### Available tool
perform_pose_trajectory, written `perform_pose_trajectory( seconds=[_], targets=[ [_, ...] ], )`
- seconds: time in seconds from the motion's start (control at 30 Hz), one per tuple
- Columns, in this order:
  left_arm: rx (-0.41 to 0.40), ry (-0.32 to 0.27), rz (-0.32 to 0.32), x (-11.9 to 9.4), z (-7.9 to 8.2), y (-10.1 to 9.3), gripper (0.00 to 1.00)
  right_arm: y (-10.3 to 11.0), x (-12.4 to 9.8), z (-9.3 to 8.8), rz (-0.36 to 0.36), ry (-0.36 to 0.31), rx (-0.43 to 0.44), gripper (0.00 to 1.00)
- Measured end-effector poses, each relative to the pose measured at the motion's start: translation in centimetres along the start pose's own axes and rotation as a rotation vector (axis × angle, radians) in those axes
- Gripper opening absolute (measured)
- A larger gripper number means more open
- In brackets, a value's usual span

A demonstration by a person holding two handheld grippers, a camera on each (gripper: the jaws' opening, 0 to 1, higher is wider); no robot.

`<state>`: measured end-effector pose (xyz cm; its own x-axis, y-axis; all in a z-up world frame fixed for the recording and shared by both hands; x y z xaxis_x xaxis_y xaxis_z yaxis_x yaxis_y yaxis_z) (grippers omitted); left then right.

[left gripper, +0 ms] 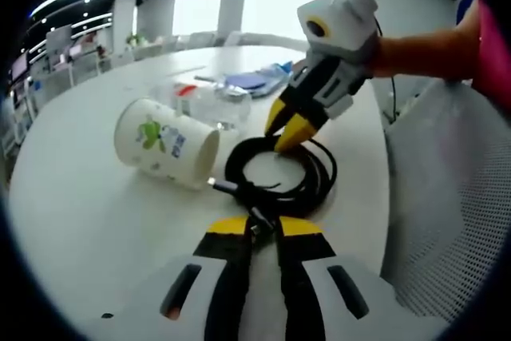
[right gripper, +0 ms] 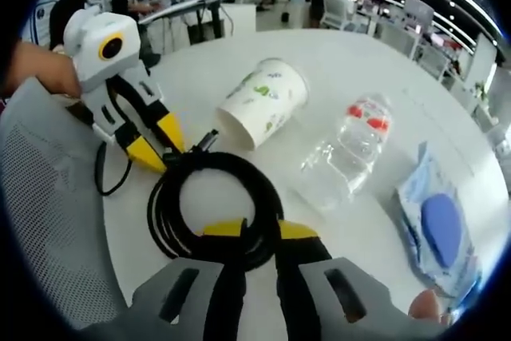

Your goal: Arrange the tabletop items into an orderly group along one side of the table until the central work area is clear of visible clutter.

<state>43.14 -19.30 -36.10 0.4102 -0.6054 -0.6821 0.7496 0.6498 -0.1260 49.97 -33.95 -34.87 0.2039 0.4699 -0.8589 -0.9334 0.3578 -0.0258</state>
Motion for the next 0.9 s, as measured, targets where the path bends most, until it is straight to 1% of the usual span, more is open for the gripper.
perform_pose_trajectory(
  seconds=[0.17,0.27,0.4,0.63,0.9],
  targets=[
    [0.007,0.006,-0.008,0.1,0.1,-0.1,0.09,-0.2,-0.2,0.0,0.000,0.004,0.028,0.06],
    [0.011,0.005,-0.008,0.1,0.1,-0.1,0.09,-0.1,-0.2,-0.1,-0.001,0.007,0.033,0.06],
    [0.017,0.006,-0.014,-0.1,0.2,-0.3,0.09,0.1,-0.9,0.0,0.002,0.007,0.028,0.05],
    [0.040,0.004,-0.020,-0.5,1.1,-0.6,0.09,0.1,-1.9,0.0,-0.003,0.004,0.039,0.05],
    [0.081,-0.003,-0.040,-0.8,2.2,-1.6,0.08,0.2,-3.6,-0.4,-0.022,-0.001,0.052,0.04]
  ],
)
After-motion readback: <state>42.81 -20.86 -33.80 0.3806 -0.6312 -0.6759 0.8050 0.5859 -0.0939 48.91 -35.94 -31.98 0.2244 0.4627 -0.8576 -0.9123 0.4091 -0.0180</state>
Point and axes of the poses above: the point that each gripper's makers call its tool centre point, and the gripper's own axes: x roughly forward along the fingers, y roughly to its left, z roughly out of its top, the point moved 6 cm from there along -x, roughly backward along the fingers, and after that the axes turned 9 degrees about y, right-handed, at the moved point
